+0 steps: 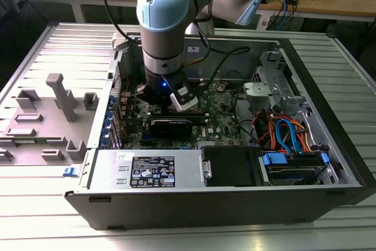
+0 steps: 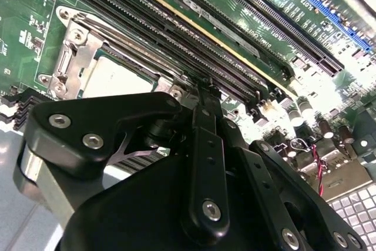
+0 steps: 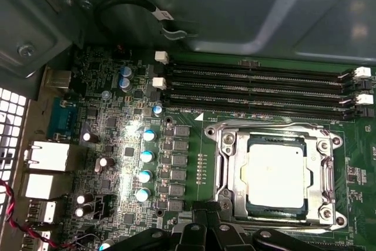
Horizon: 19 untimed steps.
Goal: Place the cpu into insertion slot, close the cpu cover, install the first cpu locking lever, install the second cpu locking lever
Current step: 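Install the second cpu locking lever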
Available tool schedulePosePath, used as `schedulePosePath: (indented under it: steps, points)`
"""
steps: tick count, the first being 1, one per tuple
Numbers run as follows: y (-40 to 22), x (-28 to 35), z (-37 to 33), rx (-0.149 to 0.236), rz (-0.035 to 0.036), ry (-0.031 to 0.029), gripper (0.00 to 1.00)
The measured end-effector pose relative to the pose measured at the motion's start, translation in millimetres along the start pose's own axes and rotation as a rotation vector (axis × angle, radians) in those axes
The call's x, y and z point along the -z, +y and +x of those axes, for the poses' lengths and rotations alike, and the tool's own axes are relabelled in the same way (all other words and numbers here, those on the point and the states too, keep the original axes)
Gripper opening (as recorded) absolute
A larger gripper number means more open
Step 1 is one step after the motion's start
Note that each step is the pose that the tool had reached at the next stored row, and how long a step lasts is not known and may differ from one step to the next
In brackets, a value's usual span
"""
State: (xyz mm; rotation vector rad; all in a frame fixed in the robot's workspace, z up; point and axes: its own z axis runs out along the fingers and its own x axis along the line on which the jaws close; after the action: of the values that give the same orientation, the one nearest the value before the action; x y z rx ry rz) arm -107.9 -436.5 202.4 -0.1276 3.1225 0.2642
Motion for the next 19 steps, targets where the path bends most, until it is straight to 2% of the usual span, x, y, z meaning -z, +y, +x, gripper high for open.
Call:
schedulePosePath:
  steps: [5, 11, 14, 19]
  points:
    - [0.0, -0.5, 0.4, 0.000, 0.0005, 0.0003, 0.11]
    - [-0.2, -4.1, 0.6, 0.000, 0.0011, 0.0002, 0.11]
    - [0.2, -2.5, 0.5, 0.000, 0.0005, -0.0004, 0.11]
    - [1.0, 2.1, 0.7, 0.000, 0.0058, 0.0004, 0.11]
